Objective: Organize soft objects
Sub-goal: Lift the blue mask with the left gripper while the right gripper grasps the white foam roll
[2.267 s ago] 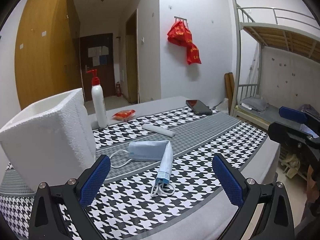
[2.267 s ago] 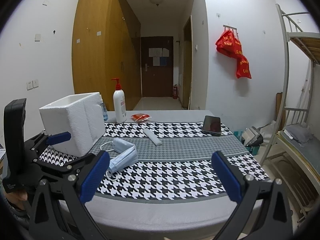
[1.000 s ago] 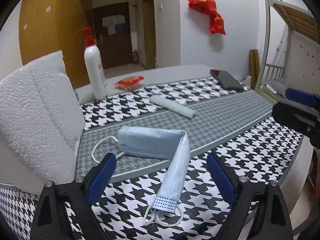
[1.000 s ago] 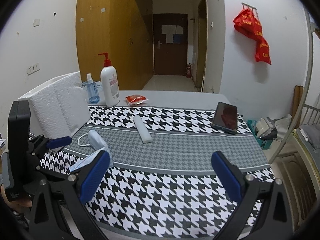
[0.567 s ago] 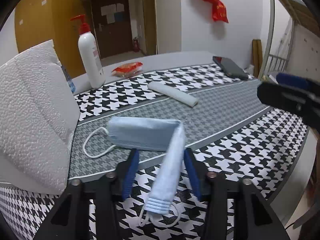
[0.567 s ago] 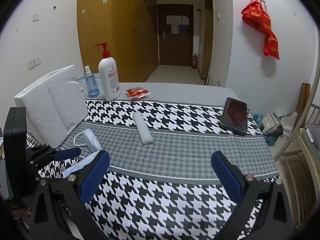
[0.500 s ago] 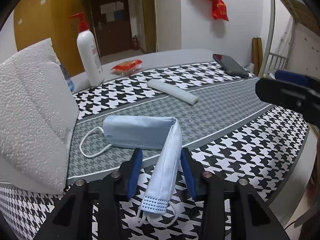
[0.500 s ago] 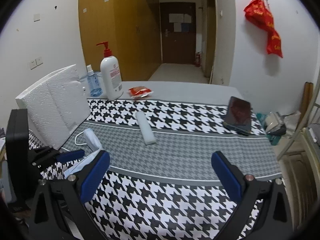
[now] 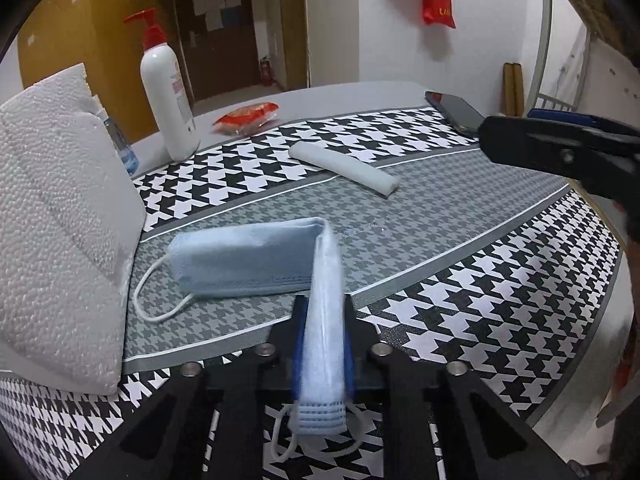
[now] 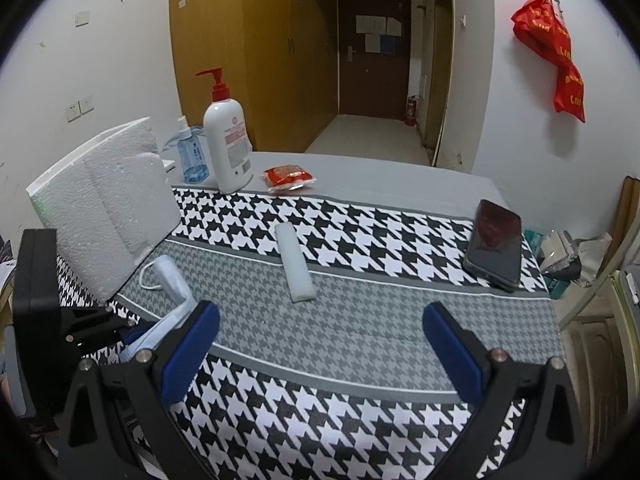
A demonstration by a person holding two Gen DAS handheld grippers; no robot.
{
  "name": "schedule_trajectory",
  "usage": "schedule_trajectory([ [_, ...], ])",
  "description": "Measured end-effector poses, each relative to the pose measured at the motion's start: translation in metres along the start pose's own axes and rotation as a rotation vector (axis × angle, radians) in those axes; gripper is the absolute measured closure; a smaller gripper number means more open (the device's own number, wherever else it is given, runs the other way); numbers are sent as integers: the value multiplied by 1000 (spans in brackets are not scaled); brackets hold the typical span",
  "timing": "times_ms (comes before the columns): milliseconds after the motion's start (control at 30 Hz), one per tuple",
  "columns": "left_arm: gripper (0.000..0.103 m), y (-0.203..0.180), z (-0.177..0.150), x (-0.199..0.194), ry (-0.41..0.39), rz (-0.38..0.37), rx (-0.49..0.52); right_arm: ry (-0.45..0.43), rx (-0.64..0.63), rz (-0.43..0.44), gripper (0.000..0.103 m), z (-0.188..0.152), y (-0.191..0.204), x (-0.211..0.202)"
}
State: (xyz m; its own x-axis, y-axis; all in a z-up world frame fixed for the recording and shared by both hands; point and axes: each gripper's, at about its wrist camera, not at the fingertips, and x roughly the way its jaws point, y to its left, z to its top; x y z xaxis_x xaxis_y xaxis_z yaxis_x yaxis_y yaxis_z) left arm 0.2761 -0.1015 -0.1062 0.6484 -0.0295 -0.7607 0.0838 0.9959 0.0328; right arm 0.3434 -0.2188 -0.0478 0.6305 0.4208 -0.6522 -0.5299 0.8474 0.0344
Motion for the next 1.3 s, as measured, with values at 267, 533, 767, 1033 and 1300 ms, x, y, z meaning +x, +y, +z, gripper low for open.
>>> schedule_trajectory([
  [267, 96, 9, 4, -6, -29, -31, -6, 46, -29, 11, 0, 6, 1, 24],
  [533, 96, 15, 1, -21, -74, -56, -11, 104, -95, 17, 1, 12, 14, 50],
  [767, 96, 18, -2, -28, -89, -70, -13, 130, -123, 26, 1, 19, 18, 68],
  [1033, 96, 21, -5, -28, -90, -81, -14, 178, -139, 28, 8, 26, 22, 94],
  [1300, 96, 20, -6, -30, -95, -97, -10, 221, -156, 24, 14, 29, 26, 109],
])
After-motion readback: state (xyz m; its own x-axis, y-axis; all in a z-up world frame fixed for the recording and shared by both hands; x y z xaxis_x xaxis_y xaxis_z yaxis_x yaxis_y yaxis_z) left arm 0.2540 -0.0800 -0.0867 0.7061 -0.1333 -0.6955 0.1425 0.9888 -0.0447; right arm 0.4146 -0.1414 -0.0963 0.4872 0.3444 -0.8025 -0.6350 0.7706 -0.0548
